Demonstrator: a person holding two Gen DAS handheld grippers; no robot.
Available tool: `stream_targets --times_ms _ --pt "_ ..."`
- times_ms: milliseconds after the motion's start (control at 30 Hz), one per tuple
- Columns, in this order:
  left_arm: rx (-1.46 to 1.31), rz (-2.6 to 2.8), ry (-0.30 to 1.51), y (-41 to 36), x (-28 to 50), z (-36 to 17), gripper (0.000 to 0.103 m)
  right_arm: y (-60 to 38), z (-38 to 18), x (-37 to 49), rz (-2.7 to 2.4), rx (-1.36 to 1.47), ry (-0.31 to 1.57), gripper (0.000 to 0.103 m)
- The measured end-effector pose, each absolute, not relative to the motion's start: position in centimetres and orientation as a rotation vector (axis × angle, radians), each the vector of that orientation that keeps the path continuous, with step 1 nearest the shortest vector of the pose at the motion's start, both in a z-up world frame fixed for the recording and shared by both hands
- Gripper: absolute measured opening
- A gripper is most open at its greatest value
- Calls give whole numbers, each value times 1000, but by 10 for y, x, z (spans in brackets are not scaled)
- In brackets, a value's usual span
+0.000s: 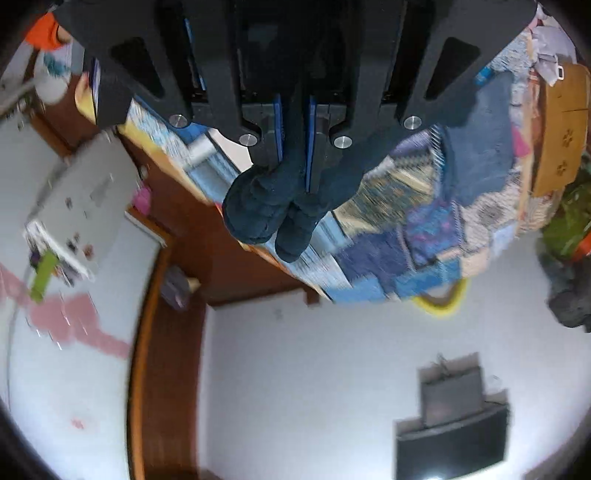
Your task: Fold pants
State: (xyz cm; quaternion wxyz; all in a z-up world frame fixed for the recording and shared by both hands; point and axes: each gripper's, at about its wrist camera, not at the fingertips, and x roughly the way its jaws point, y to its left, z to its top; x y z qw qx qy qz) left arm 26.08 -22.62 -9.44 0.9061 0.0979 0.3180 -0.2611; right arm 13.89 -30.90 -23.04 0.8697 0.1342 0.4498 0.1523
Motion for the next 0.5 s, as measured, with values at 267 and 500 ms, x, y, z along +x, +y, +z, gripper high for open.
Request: stream_targets --times_ms 267,500 --pt "250 -680 878 -241 238 -141 11 -314 -228 130 328 295 941 79" --pt "341 -668 936 -242 226 -148 45 -316 -223 114 312 274 936 79"
